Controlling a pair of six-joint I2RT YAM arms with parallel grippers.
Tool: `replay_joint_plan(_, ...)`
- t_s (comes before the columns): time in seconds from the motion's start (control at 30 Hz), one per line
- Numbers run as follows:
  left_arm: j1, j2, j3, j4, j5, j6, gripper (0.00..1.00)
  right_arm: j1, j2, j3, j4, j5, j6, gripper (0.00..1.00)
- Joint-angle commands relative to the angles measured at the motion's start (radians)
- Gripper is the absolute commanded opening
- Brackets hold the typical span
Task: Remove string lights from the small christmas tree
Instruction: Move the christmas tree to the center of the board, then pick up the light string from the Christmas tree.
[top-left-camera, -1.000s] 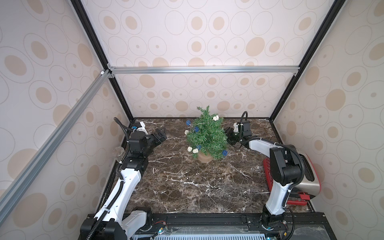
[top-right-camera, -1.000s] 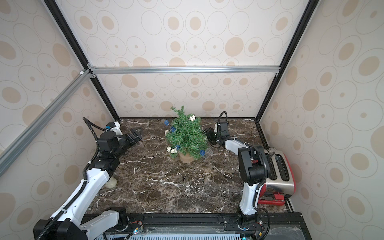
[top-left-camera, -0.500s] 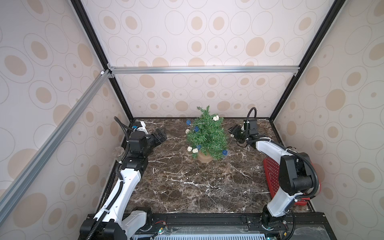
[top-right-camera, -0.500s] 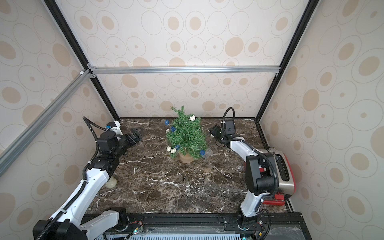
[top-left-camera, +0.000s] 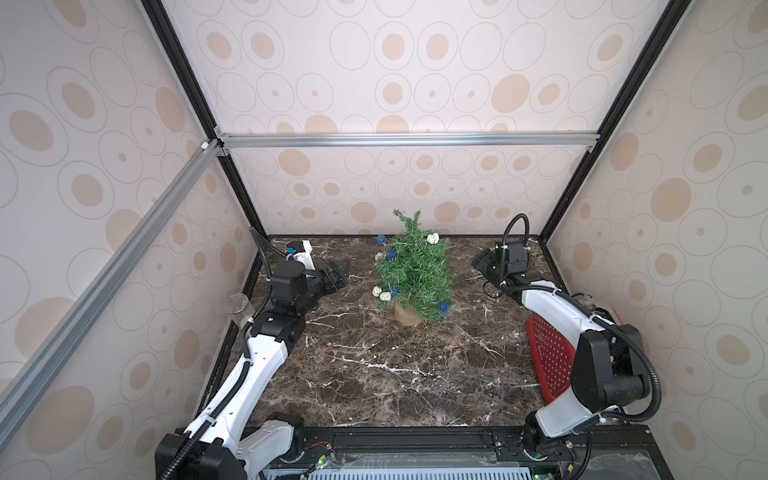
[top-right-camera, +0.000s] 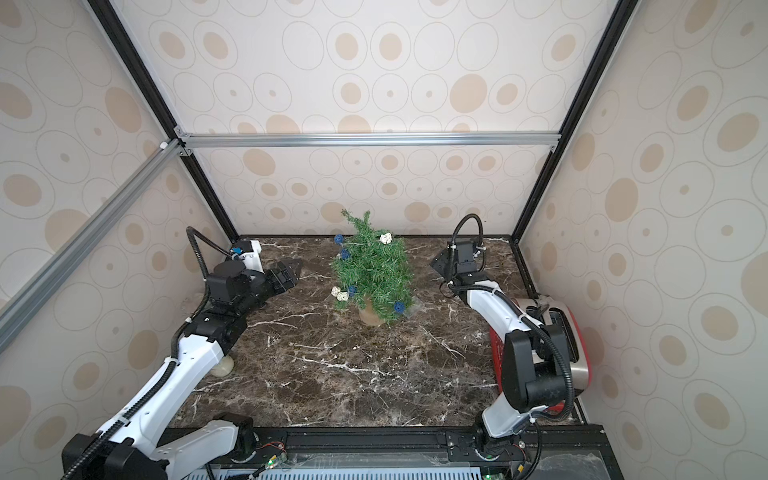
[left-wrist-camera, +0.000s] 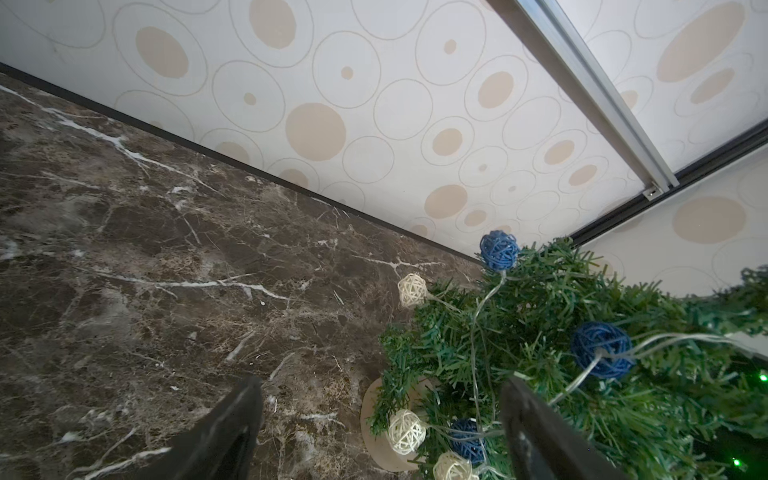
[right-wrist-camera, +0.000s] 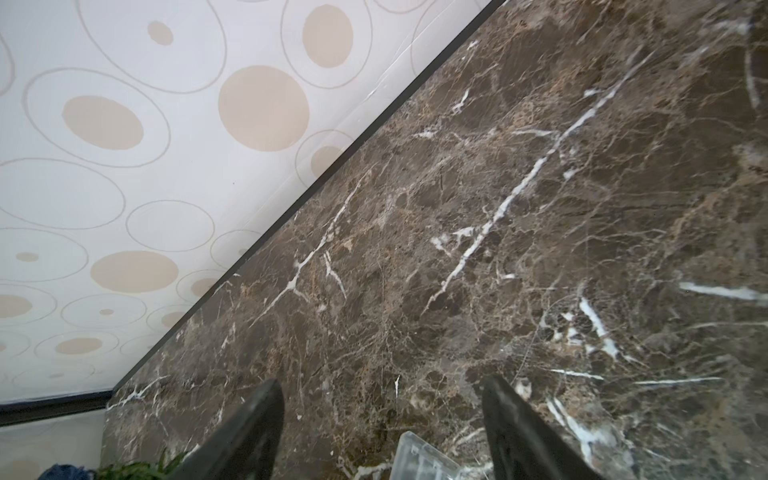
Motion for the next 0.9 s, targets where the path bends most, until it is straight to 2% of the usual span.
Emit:
replay_joint_plan(0.0,-0.011,0.025,0.041,-0.016,0.034,0.019,0.87,-0.004,-0.018,0.017,-0.069,0.063,-0.018,0.78)
replay_joint_plan(0.1,-0.032,0.034,0.05,-0.017,0.044,0.041,0.87,-0.004,-0.056,-0.045,0.077,-0.04,-0.075,0.76)
replay_joint_plan(0.27,-0.114,0.005,0.049,-0.028,-0.018,0.137,0.88,-0.004,-0.129,-0.143,0.243,-0.142,-0.126,0.75)
replay_joint_plan(0.37,-0.117,0.007,0.065,-0.047,0.044,0.164,0.82,-0.004,-0.156,-0.167,0.291,-0.217,-0.158,0.75)
replay_joint_plan(0.5,-0.126,0.07,0.103,-0.115,0.135,0.209,0.69,-0.004,-0.154,-0.167,0.297,-0.286,-0.16,0.74)
replay_joint_plan(0.63,-0.195,0.084,0.096,-0.124,0.069,0.259,0.57,-0.004,-0.146,-0.176,0.308,-0.299,-0.141,0.74)
replay_joint_plan(0.77,-0.254,0.093,0.104,-0.163,-0.031,0.314,0.62,-0.004,-0.144,-0.187,0.317,-0.303,-0.142,0.73)
replay_joint_plan(0.87,-0.261,0.127,0.116,-0.175,-0.083,0.324,0.6,-0.004,-0.143,-0.19,0.323,-0.308,-0.144,0.73)
